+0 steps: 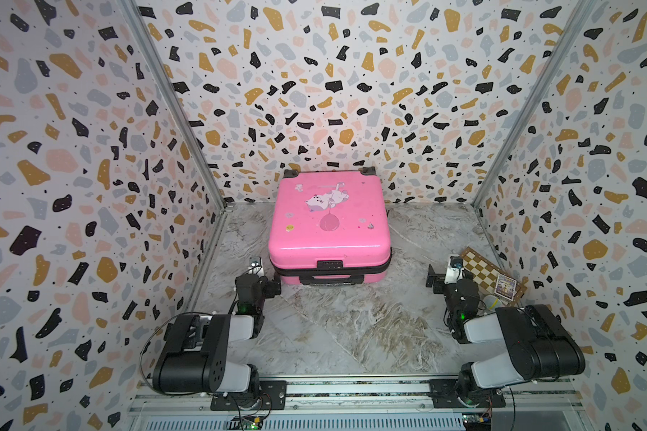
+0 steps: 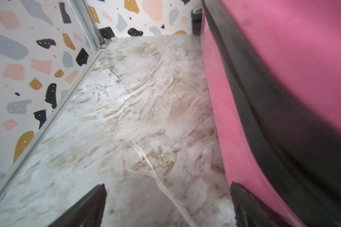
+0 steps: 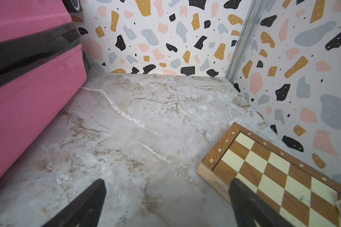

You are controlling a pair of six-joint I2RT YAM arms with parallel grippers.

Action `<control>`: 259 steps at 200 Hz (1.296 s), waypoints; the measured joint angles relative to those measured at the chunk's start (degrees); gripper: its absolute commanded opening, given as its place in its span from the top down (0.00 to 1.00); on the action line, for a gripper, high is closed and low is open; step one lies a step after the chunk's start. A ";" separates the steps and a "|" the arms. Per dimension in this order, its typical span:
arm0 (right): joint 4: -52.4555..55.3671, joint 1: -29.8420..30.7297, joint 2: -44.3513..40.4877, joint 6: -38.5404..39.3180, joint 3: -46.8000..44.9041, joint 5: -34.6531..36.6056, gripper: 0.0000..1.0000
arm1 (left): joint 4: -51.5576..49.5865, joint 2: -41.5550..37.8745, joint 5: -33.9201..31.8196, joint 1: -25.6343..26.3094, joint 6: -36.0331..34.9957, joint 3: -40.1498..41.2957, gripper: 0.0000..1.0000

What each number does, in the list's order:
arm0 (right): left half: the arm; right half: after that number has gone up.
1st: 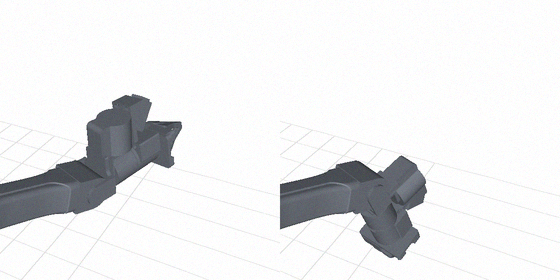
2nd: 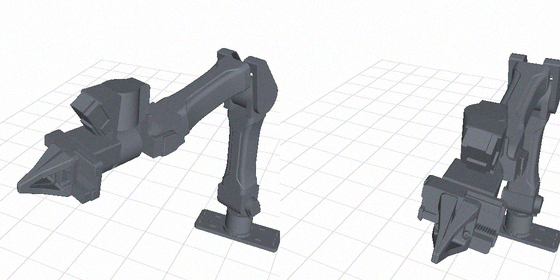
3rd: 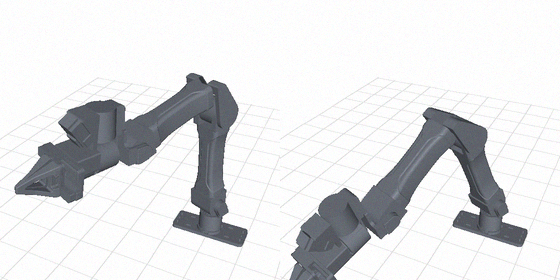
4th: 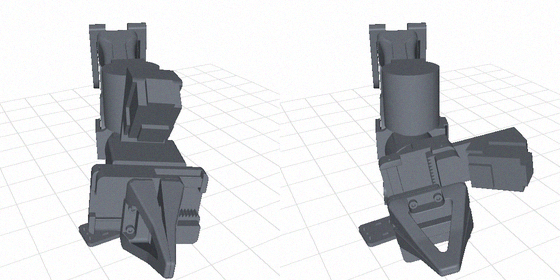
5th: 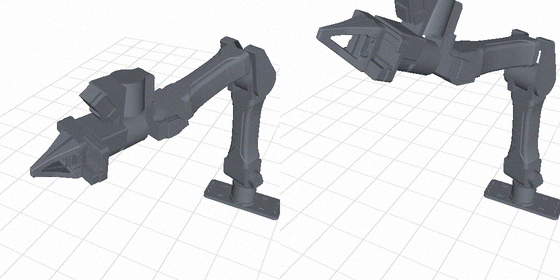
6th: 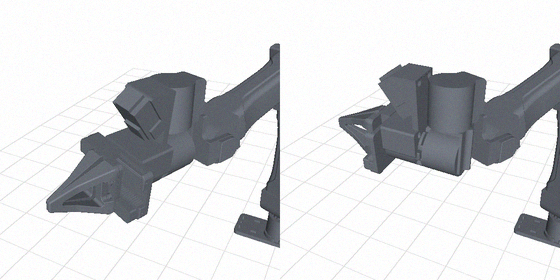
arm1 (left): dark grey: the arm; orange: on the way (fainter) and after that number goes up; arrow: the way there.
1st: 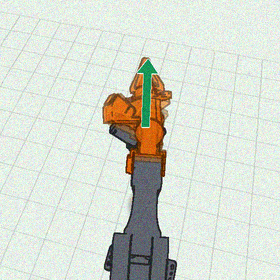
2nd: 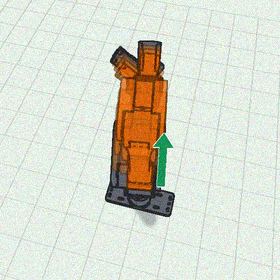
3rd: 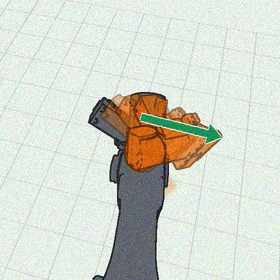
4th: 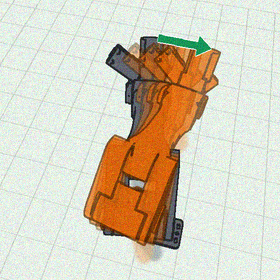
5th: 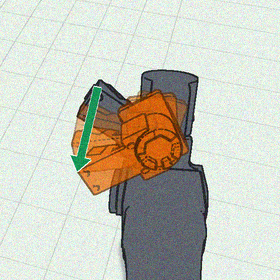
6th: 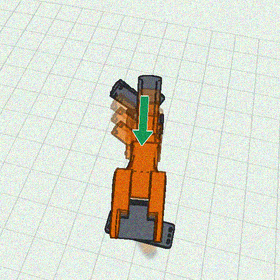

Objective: Open the suitcase zippers
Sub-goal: Adjust the suitcase at the center of the board.

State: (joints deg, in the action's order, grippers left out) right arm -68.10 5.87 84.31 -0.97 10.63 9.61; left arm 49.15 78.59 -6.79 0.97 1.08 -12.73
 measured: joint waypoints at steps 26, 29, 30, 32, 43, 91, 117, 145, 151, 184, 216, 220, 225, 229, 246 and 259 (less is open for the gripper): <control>9.99 0.11 -5.70 -0.04 3.67 -0.02 0.00 | -0.90 -10.21 -3.17 0.61 1.05 2.14 0.01; 11.15 0.15 -6.62 -0.04 4.37 -0.13 0.00 | -1.62 -11.43 -3.45 0.74 1.09 1.97 0.01; 11.30 0.15 -6.84 -0.04 4.55 -0.17 0.00 | -1.90 -12.11 -3.67 0.76 1.18 1.92 0.01; 11.80 0.15 -7.50 -0.04 4.92 -0.22 0.00 | -2.40 -13.29 -3.93 0.81 1.44 1.84 0.01; 13.84 0.39 -10.75 -0.26 6.51 -0.63 0.00 | -6.23 -19.10 -5.22 1.05 2.78 0.90 0.01; 28.33 0.90 -23.10 -8.33 11.61 -6.95 0.00 | -20.74 -37.07 -6.93 1.57 14.67 -4.63 0.01; 38.14 1.01 -24.09 -13.31 19.23 -12.26 0.00 | -32.83 -40.17 -1.03 1.88 21.99 -11.26 0.01; 45.29 -0.37 -24.90 -19.93 23.56 -16.98 0.00 | -42.56 -43.15 7.93 4.09 24.59 -17.16 0.01; 45.97 -1.42 -25.11 -21.16 23.71 -18.64 0.00 | -43.52 -44.02 9.27 4.68 24.70 -17.25 0.01; 47.15 -6.49 -24.44 -25.55 24.59 -32.06 0.00 | -43.56 -46.69 14.51 5.84 27.91 -13.25 0.01; 47.32 -0.07 -20.92 -24.52 28.79 -41.38 0.00 | -43.56 -45.44 15.39 6.19 32.70 -9.70 0.01; 47.50 1.42 -20.31 -24.02 29.53 -42.07 0.00 | -43.56 -45.42 15.41 6.27 32.94 -9.55 0.01; 47.65 3.10 -19.63 -23.45 30.42 -42.75 0.00 | -43.58 -45.53 15.45 6.43 33.29 -9.49 0.01; 47.98 4.79 -18.91 -22.88 31.34 -43.19 0.00 | -43.54 -45.64 15.45 6.58 33.51 -9.49 0.01; 49.27 10.71 -15.69 -20.63 35.10 -43.91 0.01 | -42.42 -46.25 15.41 7.23 34.36 -9.46 0.01; 50.23 14.45 -12.98 -19.37 37.77 -44.13 0.02 | -40.87 -46.51 15.37 7.52 34.82 -9.20 0.01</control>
State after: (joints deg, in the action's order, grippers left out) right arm -17.87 20.32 71.33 -20.34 48.40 -34.52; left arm 8.27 32.08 8.58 8.49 35.90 -21.93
